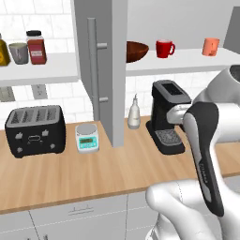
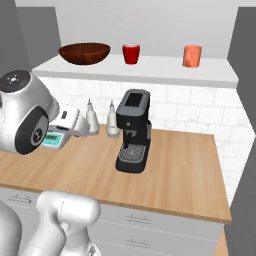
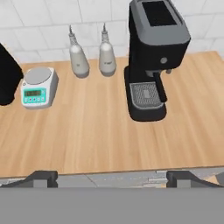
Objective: Gather all objects into one cabinet and sort the glasses and bowls to opposite sides.
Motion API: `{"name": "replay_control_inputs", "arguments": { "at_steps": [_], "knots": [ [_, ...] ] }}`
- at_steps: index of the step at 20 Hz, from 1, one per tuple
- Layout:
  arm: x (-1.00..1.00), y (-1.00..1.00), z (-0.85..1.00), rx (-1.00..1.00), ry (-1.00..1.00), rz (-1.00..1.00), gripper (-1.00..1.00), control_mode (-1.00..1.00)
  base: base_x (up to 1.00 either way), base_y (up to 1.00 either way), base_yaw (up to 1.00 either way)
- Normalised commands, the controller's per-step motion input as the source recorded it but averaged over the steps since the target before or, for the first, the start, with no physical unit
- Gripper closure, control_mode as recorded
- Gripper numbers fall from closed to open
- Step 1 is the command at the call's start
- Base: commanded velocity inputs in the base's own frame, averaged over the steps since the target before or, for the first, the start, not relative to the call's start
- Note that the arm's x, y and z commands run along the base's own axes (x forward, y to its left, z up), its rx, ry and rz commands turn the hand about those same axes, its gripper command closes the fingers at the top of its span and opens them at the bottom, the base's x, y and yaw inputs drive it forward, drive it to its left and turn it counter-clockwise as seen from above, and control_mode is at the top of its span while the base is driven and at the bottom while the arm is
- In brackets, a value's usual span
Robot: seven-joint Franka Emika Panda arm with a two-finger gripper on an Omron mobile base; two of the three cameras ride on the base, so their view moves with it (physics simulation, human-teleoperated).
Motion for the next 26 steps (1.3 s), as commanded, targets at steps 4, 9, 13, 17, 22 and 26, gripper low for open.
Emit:
{"name": "replay_control_inputs", "arguments": {
  "at_steps": [4,9,13,17,22,26],
  "knots": [
    [-0.29,0.02,0.39,-0.02,-0.04,0.00,-1.00,-1.00,0.00,0.00,0.00],
    [-0.35,-0.03,0.23,0.00,-0.11,0.00,-1.00,-1.00,0.00,0.00,0.00],
    [-0.35,0.00,0.01,0.00,-0.11,0.00,-1.00,-1.00,0.00,0.00,0.00],
    [0.00,0.00,0.00,0.00,0.00,0.00,-1.00,1.00,-0.67,0.00,0.00],
    [0.00,0.00,0.00,0.00,0.00,0.00,-1.00,1.00,-0.97,0.18,0.00],
    [0.00,0.00,0.00,0.00,0.00,0.00,-1.00,1.00,-0.84,0.73,0.00]
  ]
}}
